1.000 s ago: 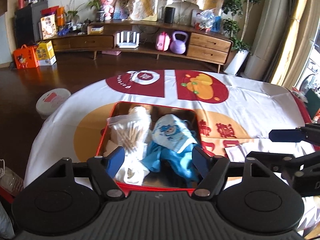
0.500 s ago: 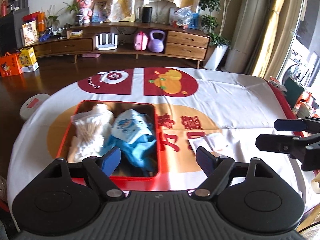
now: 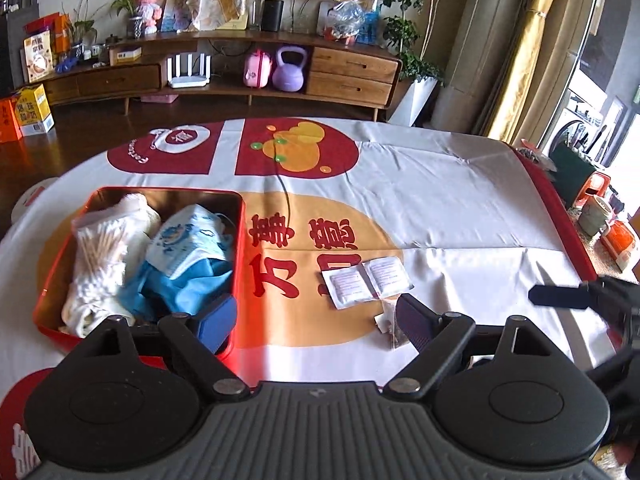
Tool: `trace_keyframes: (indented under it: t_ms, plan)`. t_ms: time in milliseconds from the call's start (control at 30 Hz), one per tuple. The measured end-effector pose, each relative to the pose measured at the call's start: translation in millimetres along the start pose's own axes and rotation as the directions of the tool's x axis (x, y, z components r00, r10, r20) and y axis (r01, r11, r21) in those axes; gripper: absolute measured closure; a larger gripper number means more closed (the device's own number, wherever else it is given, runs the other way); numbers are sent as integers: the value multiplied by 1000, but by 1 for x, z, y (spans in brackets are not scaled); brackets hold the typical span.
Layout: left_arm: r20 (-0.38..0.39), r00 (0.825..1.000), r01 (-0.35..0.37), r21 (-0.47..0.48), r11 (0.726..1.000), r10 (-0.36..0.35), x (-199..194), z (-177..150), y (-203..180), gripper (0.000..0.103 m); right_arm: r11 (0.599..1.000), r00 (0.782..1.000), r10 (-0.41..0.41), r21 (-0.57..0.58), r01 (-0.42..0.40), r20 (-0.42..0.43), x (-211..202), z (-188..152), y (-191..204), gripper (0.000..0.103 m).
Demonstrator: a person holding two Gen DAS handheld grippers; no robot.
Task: Organize soft objects
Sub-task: 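Move both open tools from the tin toward the white sachets and tea bag, then close the left tool on the white paper sachets while the right tool grips the mesh tea bag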
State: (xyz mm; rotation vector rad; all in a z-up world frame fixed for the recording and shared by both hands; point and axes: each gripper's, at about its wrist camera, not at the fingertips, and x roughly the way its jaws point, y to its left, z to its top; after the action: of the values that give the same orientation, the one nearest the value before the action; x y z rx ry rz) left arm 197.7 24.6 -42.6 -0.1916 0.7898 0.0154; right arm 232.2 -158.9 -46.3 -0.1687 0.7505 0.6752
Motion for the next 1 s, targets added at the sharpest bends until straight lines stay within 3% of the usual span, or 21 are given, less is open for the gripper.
trace_keyframes:
  t_ms: [200, 300, 500, 567, 667, 767, 1000]
  plan:
    - [-73, 997, 37, -30, 999, -39, 30, 7, -14, 16, 1000, 1000, -4, -18, 4, -22, 17, -15, -5, 4]
    - [-120, 993, 23, -5, 1000, -23, 50, 10, -27, 16, 1000, 999, 4, -24, -5, -34, 25, -19, -8, 6]
    - [-146, 987, 68, -14, 998, -70, 77, 17, -41, 16, 1000, 999, 20, -21, -21, -40, 36, -24, -16, 8]
    - [-158, 986, 57, -12, 998, -58, 87, 18, -46, 16, 999, 999, 26, -20, -27, -41, 40, -25, -18, 9]
    - [-167, 985, 39, -8, 999, -39, 98, 19, -51, 16, 999, 998, 35, -11, -35, -47, 46, -26, -22, 18]
    - [-184, 982, 29, -20, 999, -32, 111, 21, -52, 16, 999, 999, 28, -26, -30, -43, 53, -26, -22, 18]
    - [-248, 968, 4, -102, 995, -29, 142, 28, -46, 16, 998, 998, 49, -40, -51, -44, 68, -24, -27, 26]
